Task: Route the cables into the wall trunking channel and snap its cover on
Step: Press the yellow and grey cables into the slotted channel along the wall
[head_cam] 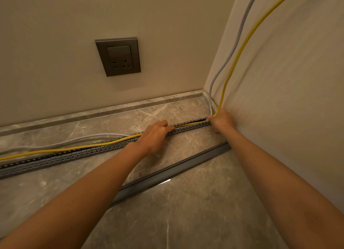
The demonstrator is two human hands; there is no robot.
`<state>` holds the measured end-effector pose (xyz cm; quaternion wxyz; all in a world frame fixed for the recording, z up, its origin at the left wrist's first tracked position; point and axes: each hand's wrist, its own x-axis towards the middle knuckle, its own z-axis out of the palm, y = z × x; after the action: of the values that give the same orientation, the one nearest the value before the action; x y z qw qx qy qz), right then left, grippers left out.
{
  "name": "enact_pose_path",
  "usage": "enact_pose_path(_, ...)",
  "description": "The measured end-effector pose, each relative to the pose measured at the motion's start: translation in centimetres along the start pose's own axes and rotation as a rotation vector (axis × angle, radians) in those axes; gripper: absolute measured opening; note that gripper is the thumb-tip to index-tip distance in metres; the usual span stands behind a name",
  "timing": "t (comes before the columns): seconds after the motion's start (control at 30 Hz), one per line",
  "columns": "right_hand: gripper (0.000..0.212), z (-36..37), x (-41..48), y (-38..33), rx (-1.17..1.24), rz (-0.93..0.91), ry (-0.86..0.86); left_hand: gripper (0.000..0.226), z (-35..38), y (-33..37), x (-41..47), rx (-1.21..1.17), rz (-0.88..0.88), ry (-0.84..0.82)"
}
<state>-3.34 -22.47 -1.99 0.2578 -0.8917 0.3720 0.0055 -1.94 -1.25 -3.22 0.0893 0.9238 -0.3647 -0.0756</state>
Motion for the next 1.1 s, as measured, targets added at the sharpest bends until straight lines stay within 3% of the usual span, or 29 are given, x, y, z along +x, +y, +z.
enact_pose_path(0.2,0.028,-0.3,-2.7,-1.5,-0.141,-0.157,0.068,0.040,-0.1,-1.1,-1.6,-0.203,-0.095,0.162)
enact_pose_path(0.3,0.023,0.5,-4.5,-3.2,-0.156,-0.301,0.060,0.046,-0.6,-2.1,-2.3,-0.191,-0.204,0.092)
enact_pose_path(0.43,0.017,2.9,-7.1,-6.1,-0.040,-0.526,-0.087,0.052,-2.0,-4.9,-4.1,-0.172,-0.366,-0.002)
enact_pose_path(0.53,0.026,4.9,-9.3,-8.2,-0.009,-0.679,-0.281,0.057,-2.4,-7.3,-6.1,-0.171,-0.438,-0.030)
enact_pose_path(0.67,0.036,7.0,-11.0,-9.6,-0.075,-0.771,-0.439,0.054,-2.7,-8.8,-7.9,-0.173,-0.420,0.021)
enact_pose_path(1.1,0.025,7.9,-11.5,-10.6,-0.080,-0.752,-0.325,0.017,-1.9,-8.6,-9.9,-0.044,-0.196,0.268)
